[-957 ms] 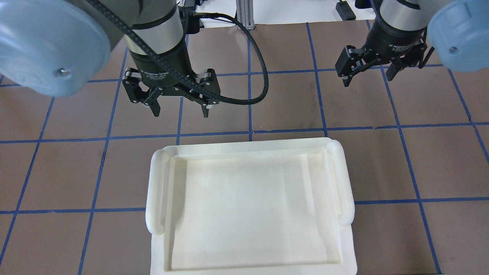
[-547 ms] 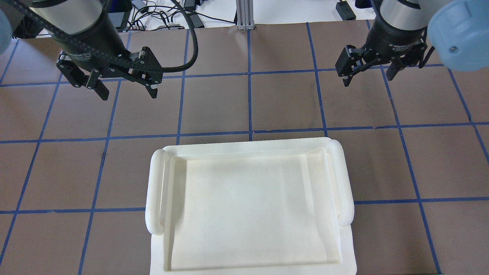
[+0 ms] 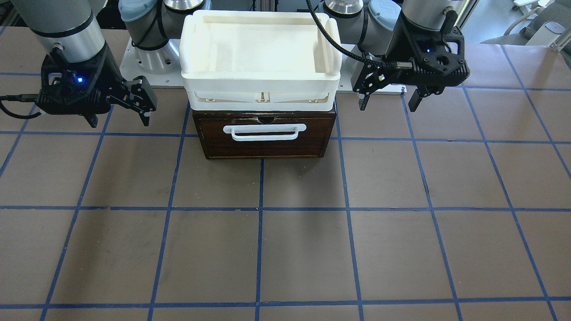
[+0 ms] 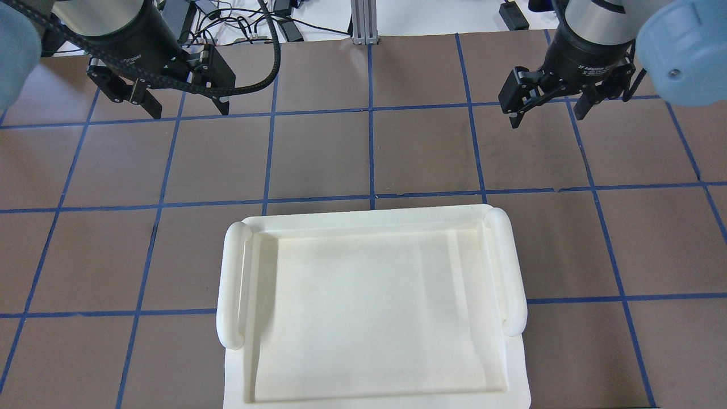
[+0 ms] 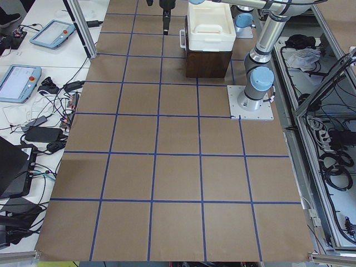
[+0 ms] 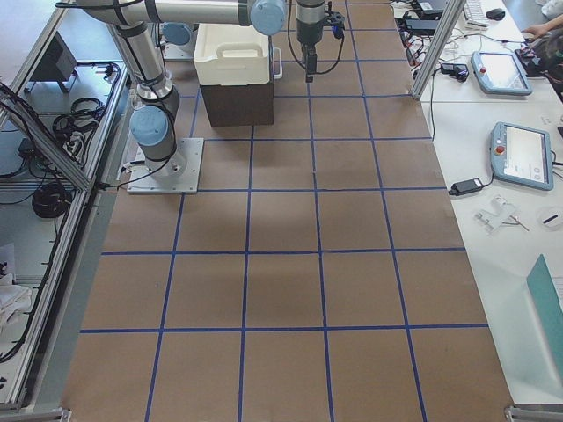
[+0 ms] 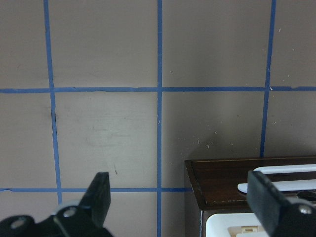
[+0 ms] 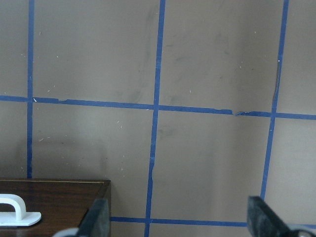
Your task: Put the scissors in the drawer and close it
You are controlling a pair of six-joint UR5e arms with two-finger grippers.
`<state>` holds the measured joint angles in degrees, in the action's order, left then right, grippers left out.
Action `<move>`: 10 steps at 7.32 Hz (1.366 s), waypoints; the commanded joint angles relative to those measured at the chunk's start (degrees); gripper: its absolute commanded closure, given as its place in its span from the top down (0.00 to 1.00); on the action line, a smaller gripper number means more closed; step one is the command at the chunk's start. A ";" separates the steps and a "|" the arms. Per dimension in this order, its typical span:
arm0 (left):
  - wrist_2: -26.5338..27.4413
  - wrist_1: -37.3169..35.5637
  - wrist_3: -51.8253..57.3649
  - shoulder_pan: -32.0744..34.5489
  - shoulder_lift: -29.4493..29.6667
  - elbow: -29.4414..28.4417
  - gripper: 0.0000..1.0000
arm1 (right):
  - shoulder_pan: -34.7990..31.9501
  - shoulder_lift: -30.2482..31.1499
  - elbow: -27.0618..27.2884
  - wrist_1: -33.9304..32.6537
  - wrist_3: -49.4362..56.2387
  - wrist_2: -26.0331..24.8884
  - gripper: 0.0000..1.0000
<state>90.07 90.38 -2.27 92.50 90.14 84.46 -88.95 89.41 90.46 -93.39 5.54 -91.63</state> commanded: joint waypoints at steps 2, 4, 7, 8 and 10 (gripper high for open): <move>0.37 -1.08 0.51 1.71 0.74 0.18 1.00 | 0.00 0.06 0.06 0.32 -0.01 0.05 1.00; 0.01 -1.08 0.42 1.71 0.74 0.36 1.00 | 0.00 0.23 0.06 0.40 -0.01 0.14 1.00; -0.16 -0.99 0.33 1.71 -0.14 1.06 1.00 | 0.00 0.41 -0.02 0.58 -0.01 -0.04 1.00; -0.16 -0.99 0.16 1.71 -0.05 1.06 1.00 | 0.00 0.41 -0.02 0.75 0.17 0.05 1.00; -0.16 -0.99 0.25 1.71 -0.23 1.06 1.00 | 0.00 0.41 0.06 0.67 -0.01 0.57 1.00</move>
